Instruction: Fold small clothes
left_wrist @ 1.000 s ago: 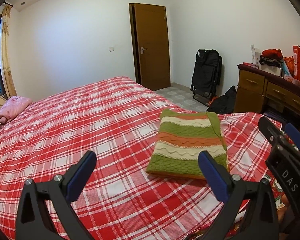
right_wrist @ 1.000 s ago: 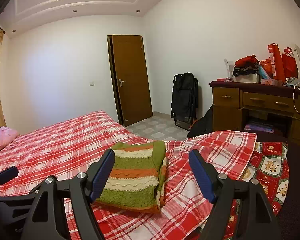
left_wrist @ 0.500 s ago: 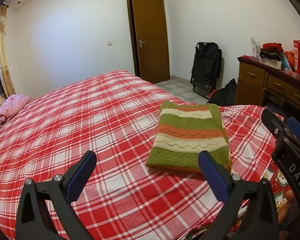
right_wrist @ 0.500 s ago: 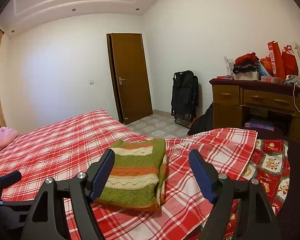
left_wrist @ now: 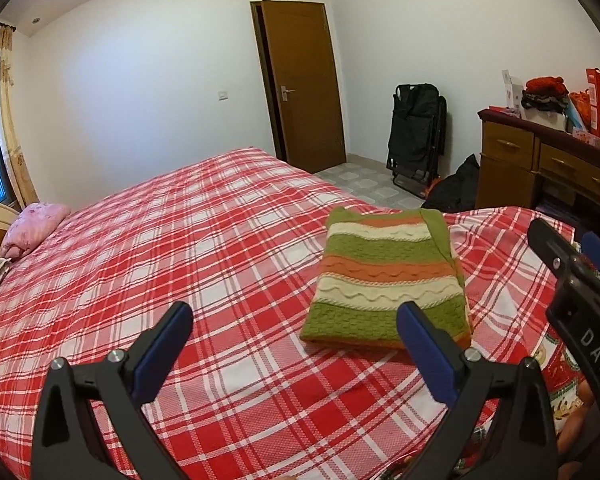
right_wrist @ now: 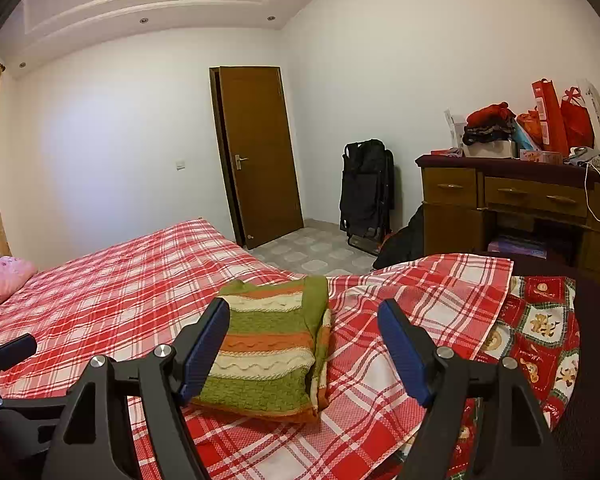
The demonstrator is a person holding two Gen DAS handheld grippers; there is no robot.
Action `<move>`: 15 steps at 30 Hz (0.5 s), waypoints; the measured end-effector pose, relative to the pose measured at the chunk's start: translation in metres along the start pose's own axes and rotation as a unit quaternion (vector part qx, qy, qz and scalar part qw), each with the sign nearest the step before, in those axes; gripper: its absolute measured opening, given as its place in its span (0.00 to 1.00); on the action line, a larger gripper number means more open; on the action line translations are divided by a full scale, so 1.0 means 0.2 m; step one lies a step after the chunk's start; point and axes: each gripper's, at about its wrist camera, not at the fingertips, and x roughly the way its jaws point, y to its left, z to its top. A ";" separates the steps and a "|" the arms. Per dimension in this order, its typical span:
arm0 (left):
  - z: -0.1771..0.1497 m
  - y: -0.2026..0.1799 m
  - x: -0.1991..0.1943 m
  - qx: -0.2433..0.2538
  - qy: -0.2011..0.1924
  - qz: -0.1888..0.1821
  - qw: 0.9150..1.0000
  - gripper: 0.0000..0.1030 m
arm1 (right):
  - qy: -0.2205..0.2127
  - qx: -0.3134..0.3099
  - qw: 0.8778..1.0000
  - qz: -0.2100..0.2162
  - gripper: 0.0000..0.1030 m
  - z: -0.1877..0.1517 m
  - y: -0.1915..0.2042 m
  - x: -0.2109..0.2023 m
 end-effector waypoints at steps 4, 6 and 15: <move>0.00 -0.02 0.00 0.006 0.000 -0.007 1.000 1.00 | -0.002 0.000 1.000 -0.001 0.75 0.00 0.00 0.00; 0.01 -0.03 0.00 0.008 0.001 -0.011 1.000 1.00 | -0.004 0.000 1.000 -0.002 0.75 0.00 0.00 -0.01; 0.02 -0.01 0.00 -0.006 0.003 -0.029 1.000 1.00 | -0.004 0.001 1.000 -0.002 0.75 0.00 -0.01 -0.01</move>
